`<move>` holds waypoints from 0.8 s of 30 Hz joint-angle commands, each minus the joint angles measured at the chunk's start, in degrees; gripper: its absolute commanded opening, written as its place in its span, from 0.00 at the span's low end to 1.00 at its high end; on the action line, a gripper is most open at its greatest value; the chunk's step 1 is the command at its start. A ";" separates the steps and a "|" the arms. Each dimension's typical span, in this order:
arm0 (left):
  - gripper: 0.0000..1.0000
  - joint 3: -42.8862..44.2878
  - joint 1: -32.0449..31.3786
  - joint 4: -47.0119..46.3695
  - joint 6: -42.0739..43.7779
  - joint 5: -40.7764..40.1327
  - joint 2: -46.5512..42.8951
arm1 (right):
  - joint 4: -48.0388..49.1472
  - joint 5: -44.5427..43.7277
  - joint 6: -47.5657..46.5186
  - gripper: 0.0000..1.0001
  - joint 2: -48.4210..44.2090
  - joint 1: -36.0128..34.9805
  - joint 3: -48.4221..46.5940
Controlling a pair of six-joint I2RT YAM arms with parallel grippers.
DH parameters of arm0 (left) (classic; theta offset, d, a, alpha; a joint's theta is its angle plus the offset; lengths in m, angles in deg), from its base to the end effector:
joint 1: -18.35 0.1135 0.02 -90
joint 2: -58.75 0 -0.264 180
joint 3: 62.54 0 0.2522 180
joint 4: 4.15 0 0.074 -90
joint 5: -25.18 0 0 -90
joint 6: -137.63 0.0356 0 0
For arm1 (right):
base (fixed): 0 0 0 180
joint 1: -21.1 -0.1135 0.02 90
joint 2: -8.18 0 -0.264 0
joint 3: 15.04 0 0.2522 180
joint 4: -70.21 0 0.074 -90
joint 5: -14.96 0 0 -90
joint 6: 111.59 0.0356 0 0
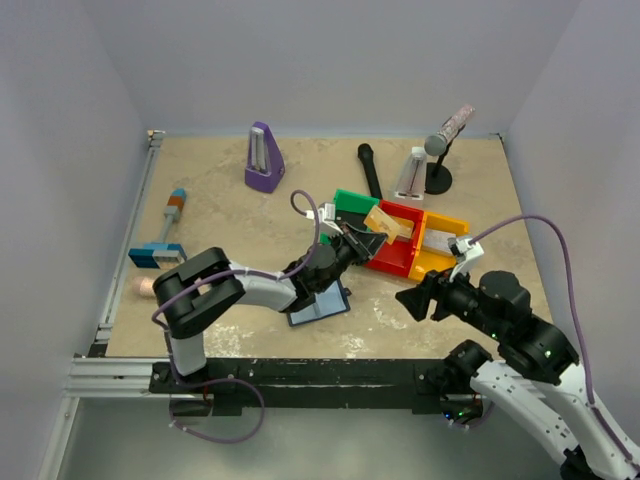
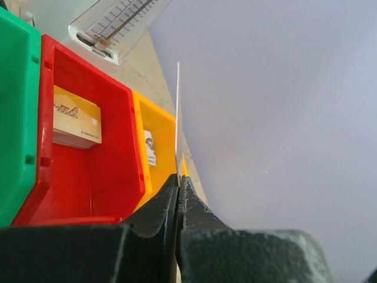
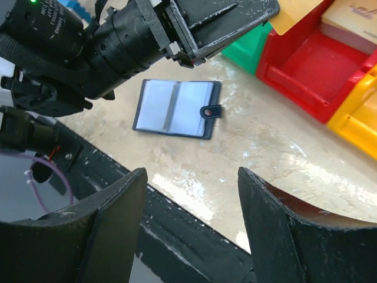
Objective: Take the credit cards out of the card holder
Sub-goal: Place the credit card in the storage box.
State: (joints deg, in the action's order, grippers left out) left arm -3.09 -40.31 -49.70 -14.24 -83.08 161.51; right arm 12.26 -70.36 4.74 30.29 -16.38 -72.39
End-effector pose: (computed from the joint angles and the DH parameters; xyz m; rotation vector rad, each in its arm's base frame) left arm 0.2017 -0.3098 0.2022 -0.3303 1.6847 -1.3940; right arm 0.0636 0.0524 0.3161 -0.2552 2.0397 0.7940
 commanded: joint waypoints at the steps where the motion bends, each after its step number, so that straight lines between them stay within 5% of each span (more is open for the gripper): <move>1: 0.00 6.94 -0.32 -1.34 -3.61 -2.92 4.54 | -3.27 -7.76 0.92 0.68 -1.98 0.03 -1.76; 24: 0.00 23.74 -2.17 17.72 -16.44 -13.81 17.12 | -5.74 -14.27 5.05 0.69 -6.55 0.03 -3.78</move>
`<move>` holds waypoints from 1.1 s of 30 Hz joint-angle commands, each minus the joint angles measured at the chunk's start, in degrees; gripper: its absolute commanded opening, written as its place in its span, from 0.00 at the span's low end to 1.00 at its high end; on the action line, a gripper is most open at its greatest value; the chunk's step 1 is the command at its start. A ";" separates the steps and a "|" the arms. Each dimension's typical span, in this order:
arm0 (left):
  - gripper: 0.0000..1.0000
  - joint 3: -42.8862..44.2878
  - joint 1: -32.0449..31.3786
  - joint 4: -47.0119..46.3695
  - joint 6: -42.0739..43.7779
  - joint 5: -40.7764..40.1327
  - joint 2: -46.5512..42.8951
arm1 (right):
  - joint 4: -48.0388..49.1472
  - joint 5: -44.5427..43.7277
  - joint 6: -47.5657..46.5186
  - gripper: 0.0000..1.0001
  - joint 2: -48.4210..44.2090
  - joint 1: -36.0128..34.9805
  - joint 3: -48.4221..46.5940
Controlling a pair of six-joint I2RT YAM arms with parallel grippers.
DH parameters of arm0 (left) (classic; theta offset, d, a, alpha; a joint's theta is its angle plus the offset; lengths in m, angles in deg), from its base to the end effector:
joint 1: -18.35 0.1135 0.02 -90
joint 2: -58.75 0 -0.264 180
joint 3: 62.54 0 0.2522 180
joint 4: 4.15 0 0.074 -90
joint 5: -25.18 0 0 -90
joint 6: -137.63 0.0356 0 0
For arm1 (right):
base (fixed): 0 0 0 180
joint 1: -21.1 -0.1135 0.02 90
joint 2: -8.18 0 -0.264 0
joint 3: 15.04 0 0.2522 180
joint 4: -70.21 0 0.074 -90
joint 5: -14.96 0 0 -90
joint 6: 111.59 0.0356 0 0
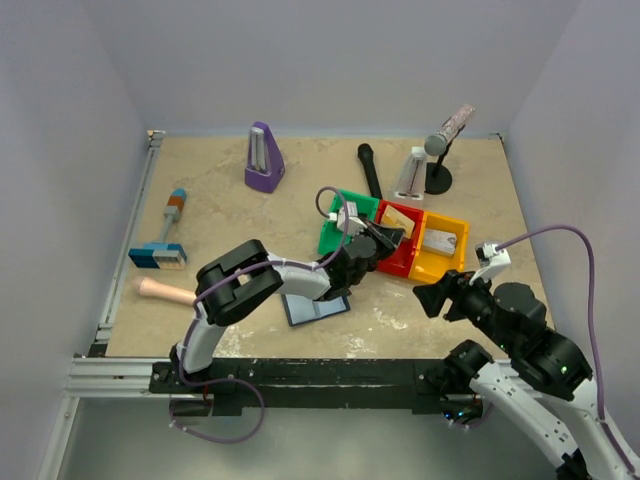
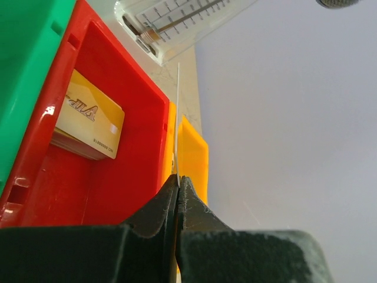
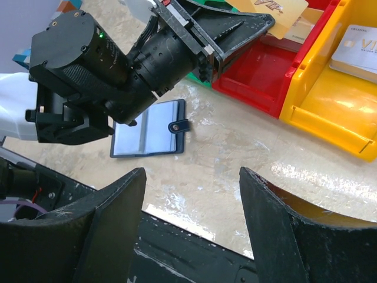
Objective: Take the credit cards out of the card holder
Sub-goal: Place the credit card in the storage box.
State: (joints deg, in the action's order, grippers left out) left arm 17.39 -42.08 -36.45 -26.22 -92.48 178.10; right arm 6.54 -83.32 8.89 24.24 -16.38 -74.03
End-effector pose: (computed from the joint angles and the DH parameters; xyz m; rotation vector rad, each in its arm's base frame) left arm 0.2359 -0.3823 0.1704 -0.6085 1.7699 -1.3129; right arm 0.0453 0.0282 0.3196 -0.0221 1.9843 0.6461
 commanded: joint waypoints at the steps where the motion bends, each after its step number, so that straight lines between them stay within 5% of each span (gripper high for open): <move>1: 0.00 3.87 -0.40 5.71 -5.42 -4.68 0.79 | -0.27 -1.48 0.81 0.69 -0.67 0.03 -2.14; 33: 0.00 14.33 0.22 22.68 -19.58 -5.65 8.97 | -2.65 -0.78 0.90 0.70 -5.95 0.03 -1.52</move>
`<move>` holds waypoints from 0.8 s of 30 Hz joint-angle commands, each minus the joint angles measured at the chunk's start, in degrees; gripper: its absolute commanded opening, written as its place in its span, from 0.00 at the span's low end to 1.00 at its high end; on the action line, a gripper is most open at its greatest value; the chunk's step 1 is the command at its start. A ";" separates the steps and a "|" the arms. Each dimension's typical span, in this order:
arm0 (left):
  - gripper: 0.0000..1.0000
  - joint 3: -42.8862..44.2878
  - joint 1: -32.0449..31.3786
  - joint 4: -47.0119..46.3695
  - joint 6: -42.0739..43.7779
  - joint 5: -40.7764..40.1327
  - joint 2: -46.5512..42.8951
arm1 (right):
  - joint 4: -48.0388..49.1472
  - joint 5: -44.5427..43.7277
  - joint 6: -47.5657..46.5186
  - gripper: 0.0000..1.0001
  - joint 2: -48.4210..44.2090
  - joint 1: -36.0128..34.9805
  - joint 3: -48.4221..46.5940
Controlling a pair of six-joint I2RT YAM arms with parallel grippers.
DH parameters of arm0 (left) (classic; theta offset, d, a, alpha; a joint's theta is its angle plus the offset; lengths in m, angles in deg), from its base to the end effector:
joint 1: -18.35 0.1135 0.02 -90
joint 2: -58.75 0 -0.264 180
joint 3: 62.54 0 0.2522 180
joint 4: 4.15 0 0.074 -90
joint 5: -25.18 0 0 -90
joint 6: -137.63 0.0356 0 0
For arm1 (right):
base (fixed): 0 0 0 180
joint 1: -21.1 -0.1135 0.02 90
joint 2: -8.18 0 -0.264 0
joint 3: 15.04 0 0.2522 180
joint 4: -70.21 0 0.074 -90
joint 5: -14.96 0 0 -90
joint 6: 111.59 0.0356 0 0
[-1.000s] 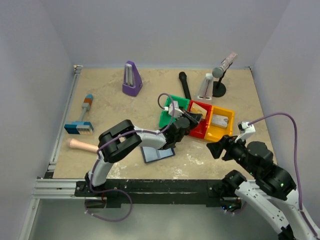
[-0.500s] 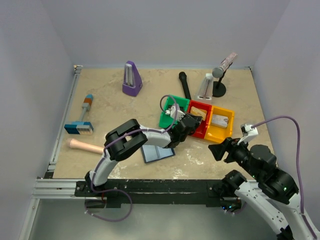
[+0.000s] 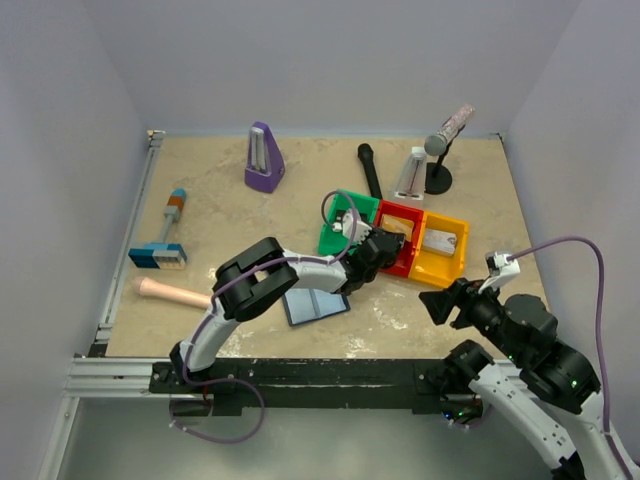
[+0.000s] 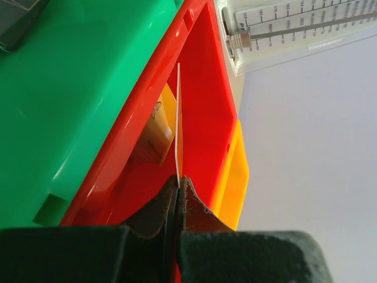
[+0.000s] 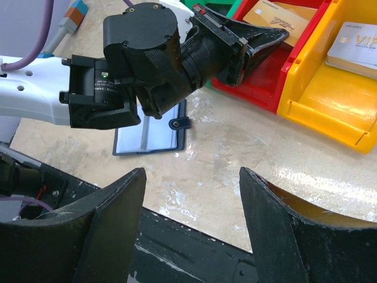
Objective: Take the credit cards out of the card holder
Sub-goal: Place the credit card in the storage box.
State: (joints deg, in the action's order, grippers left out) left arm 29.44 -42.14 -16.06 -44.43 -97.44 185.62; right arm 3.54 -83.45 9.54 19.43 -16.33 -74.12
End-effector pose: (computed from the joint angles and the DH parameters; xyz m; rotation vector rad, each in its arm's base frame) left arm 0.2536 -0.4091 0.1398 -0.9489 1.8825 -1.1876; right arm 0.0300 0.0164 0.3167 -0.0047 1.9532 0.6674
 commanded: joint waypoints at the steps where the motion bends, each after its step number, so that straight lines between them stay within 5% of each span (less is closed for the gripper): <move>1: 0.00 2.55 0.28 2.47 -1.46 -0.60 1.54 | 0.26 -0.65 0.15 0.70 -1.22 -0.01 -1.44; 12: 0.01 4.84 0.99 3.44 -1.99 0.10 3.21 | -0.71 -1.00 -0.37 0.70 -2.02 -0.01 -1.44; 24: 0.18 4.31 2.13 -0.08 -0.68 2.83 3.39 | -0.71 -0.82 -0.29 0.70 -1.58 -0.01 -1.26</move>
State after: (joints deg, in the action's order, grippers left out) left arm 33.15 -40.90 -15.69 -44.86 -96.02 187.65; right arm 3.19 -83.45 9.46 18.86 -16.33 -74.12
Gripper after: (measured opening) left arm 0.166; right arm 0.698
